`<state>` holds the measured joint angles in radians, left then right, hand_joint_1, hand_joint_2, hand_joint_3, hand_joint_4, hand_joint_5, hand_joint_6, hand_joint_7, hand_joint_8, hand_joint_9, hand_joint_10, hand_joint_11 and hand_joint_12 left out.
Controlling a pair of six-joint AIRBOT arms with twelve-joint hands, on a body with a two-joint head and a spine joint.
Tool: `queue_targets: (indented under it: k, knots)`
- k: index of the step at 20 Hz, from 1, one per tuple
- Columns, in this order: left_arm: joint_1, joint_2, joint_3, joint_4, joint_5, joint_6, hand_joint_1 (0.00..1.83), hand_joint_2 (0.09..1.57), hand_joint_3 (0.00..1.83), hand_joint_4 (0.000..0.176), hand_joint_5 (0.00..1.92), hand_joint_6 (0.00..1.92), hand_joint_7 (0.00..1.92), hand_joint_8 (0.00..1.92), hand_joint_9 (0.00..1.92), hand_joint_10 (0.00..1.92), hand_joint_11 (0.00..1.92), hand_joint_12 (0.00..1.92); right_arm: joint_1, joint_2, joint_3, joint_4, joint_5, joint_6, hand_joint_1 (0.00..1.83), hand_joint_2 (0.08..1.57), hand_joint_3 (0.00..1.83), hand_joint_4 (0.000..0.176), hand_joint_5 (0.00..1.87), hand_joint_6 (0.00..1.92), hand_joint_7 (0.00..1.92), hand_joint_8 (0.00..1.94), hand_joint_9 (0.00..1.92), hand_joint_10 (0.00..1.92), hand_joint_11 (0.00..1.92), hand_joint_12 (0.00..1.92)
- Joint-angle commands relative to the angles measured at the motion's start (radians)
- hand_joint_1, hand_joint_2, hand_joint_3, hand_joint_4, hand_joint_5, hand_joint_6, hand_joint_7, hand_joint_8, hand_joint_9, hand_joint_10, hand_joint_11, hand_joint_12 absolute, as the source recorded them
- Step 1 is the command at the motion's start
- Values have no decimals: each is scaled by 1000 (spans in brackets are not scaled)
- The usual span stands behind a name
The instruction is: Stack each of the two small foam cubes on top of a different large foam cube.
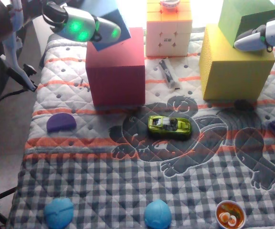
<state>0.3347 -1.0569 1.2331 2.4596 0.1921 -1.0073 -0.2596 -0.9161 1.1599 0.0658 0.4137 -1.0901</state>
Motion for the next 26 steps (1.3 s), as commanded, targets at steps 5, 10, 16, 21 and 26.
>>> queue_targets:
  k: [5, 10, 16, 21, 26]
  knots:
    - [-7, 17, -36, 35, 159, -5, 385, 1038, 0, 168, 0, 0, 199, 0, 120, 318, 0, 1290, 17, 9, -8, 0, 134, -5, 789, 895, 0, 0, 402, 16, 221, 739, 0, 1244, 0, 1921]
    - [-7, 54, -103, 81, 257, -4, 475, 869, 0, 176, 0, 0, 221, 3, 80, 426, 0, 1358, 17, 48, -48, -6, 204, -4, 770, 939, 4, 0, 416, 12, 185, 1192, 26, 1608, 0, 1921]
    - [-10, 154, -252, 198, 472, -6, 340, 906, 0, 176, 62, 5, 372, 20, 115, 803, 0, 1719, 9, 128, -133, -39, 336, -4, 825, 1178, 26, 0, 378, 16, 326, 11, 248, 137, 0, 915]
    - [3, 210, -333, 259, 604, -6, 345, 994, 1, 162, 169, 23, 456, 72, 65, 1170, 96, 1895, -41, 162, -174, -40, 430, -4, 811, 1225, 0, 0, 621, 144, 435, 30, 335, 155, 0, 1167]
    - [29, 241, -366, 267, 702, -37, 366, 966, 0, 85, 140, 2, 409, 84, 47, 1194, 86, 1921, -103, 185, -196, -39, 524, 44, 809, 1253, 7, 0, 342, 675, 389, 4, 321, 158, 0, 1197]
